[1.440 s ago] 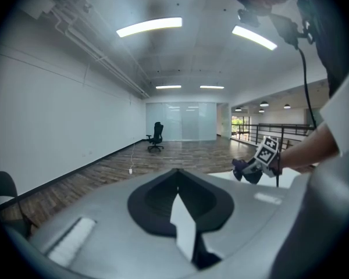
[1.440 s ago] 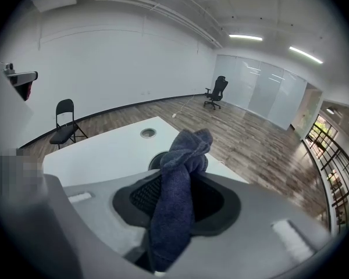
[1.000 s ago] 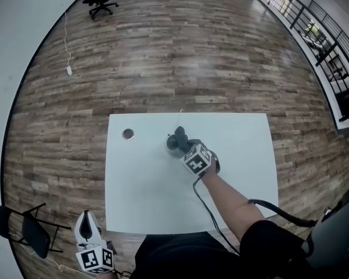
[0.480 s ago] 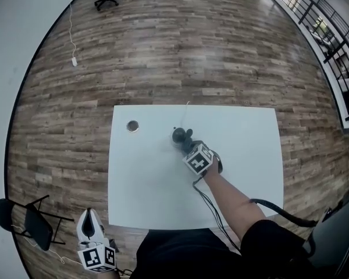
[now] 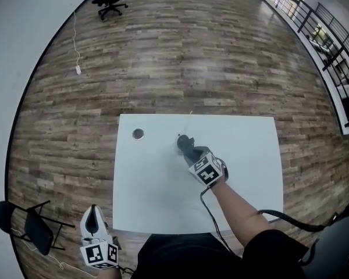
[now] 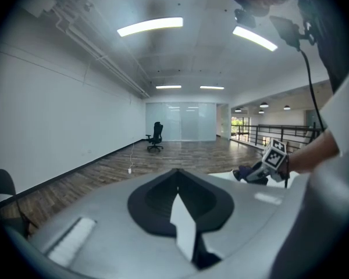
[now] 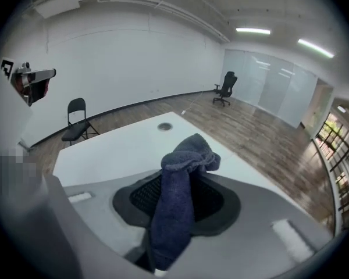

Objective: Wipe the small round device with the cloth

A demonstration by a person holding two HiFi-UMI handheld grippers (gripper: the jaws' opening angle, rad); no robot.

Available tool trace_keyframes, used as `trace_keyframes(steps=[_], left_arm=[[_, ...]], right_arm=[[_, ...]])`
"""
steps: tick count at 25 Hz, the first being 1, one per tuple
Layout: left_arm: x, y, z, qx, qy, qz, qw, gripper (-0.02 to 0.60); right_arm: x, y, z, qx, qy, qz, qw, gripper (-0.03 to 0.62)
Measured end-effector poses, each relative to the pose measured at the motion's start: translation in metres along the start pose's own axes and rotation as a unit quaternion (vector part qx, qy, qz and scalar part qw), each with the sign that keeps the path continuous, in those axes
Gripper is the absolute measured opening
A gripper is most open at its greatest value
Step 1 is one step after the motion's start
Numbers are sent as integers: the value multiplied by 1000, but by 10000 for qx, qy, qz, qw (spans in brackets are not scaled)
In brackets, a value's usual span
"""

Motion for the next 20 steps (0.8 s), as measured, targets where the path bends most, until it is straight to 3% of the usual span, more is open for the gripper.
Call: trace_keyframes(steps=[3, 6, 13, 20], left_arm=[[0, -2, -2, 55, -13, 48, 10000, 8], [-2, -4, 0, 83, -3, 115, 9999, 8], [-17, -12, 11, -74, 231, 197, 9995, 8], [-18, -17, 7, -42, 193, 288, 9994, 8]], right_arm=[[22, 14, 5, 179, -515, 182, 9983, 123], [30, 24, -3, 93, -711, 416, 9966, 123], [24, 38, -14, -149, -720, 979, 9925, 123], [14, 41, -16, -355, -606, 1255, 9896, 123]])
Point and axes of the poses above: the fingertips, and each gripper's own axes: z backward along the fingers, x to its right, y out of its top, the point moved 9 cm from there along z, backward along the fingers, and after that the axes turned 1 degree about x, right-handed, at the moved point
